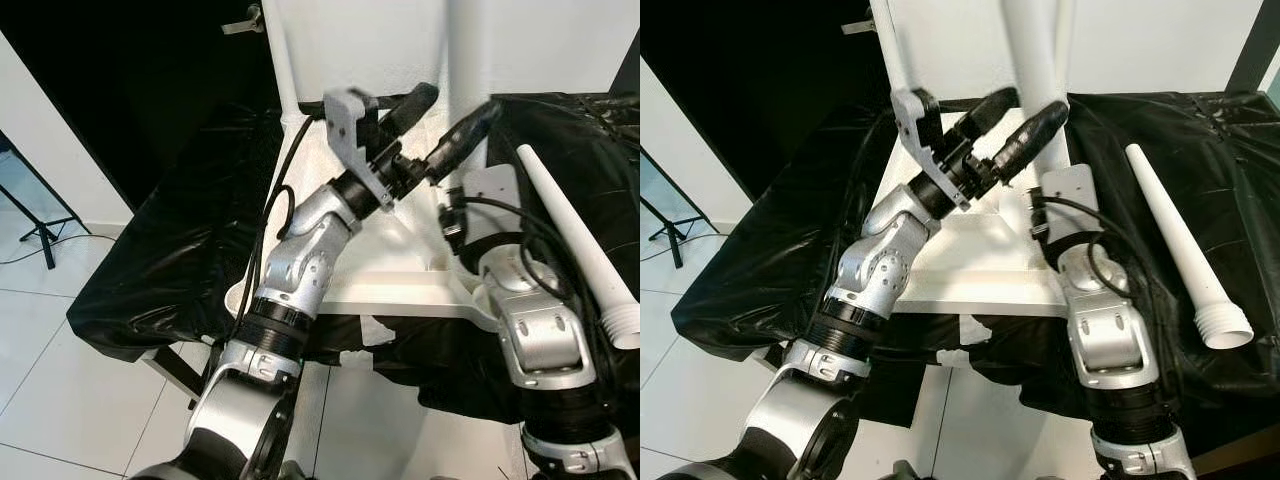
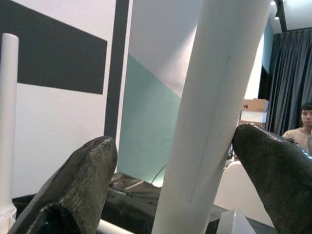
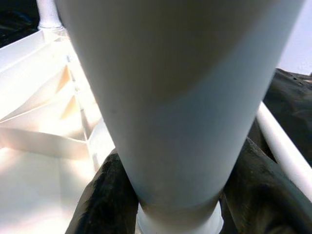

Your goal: Building children table

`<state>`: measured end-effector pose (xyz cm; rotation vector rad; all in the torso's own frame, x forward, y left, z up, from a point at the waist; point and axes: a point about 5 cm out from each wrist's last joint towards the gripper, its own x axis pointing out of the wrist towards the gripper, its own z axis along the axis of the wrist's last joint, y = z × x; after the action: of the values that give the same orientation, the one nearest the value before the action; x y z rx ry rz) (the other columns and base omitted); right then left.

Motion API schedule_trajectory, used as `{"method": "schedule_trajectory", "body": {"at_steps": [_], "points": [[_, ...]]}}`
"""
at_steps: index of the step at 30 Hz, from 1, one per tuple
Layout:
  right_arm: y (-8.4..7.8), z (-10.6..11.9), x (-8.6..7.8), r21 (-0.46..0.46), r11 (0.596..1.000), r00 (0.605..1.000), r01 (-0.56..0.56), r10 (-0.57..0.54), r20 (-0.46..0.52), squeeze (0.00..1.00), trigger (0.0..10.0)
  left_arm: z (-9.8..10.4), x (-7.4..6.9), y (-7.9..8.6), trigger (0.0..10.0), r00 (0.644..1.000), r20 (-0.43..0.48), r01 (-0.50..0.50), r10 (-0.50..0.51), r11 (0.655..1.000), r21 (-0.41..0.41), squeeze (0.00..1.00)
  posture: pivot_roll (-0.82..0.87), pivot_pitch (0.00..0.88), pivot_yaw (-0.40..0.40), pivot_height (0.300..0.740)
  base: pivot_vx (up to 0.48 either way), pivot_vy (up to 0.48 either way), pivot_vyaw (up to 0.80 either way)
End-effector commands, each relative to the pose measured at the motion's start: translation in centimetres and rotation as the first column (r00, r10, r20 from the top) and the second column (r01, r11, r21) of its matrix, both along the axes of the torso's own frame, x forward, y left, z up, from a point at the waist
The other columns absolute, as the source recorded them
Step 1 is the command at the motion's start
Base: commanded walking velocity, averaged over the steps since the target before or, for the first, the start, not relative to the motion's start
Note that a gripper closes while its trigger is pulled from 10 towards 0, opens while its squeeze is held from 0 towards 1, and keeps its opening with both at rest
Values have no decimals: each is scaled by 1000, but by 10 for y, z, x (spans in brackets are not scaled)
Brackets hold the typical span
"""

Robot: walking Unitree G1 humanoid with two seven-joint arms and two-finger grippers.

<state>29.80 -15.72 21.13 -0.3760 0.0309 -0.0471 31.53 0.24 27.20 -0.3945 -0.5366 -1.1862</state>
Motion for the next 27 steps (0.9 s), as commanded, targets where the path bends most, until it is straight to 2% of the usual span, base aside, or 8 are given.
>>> {"method": "schedule_trajectory", "body": {"at_steps": [1,8,9,10,11,15,19,27], "points": [[0,4,1,8,1000,1000,2,-2,13,0,0,-3,-14,0,10000,964,141,214,-223,974,78,0,-200,0,97,740,0,0,0],[-3,11,1,28,999,999,33,-35,42,0,0,-41,-6,22,10000,980,58,177,-191,966,186,0,-199,0,100,740,0,0,0],[-4,13,0,36,999,998,34,-35,47,0,4863,-49,-5,28,10000,980,35,184,-196,959,216,0,-199,0,100,740,0,0,0],[-4,13,0,36,999,998,34,-35,47,0,4863,-49,-5,28,10000,980,35,184,-196,959,216,0,-199,0,100,740,0,0,0],[-5,15,-1,42,998,997,42,-45,56,0,10000,-59,-4,32,10000,981,15,184,-194,947,263,0,-199,0,100,740,0,0,0],[-10,18,-1,52,997,995,63,-66,69,0,10000,-72,-5,38,10000,981,-16,188,-194,928,321,0,-196,0,99,740,0,0,0],[-16,22,-4,102,993,995,52,-60,77,0,10000,-98,-16,45,10000,961,-50,262,-271,844,469,0,-196,0,98,740,0,0,0],[-14,28,-15,122,992,996,-42,32,86,0,10000,-122,-34,50,10000,911,-102,376,-400,704,603,0,-206,0,103,740,0,0,0]]}}
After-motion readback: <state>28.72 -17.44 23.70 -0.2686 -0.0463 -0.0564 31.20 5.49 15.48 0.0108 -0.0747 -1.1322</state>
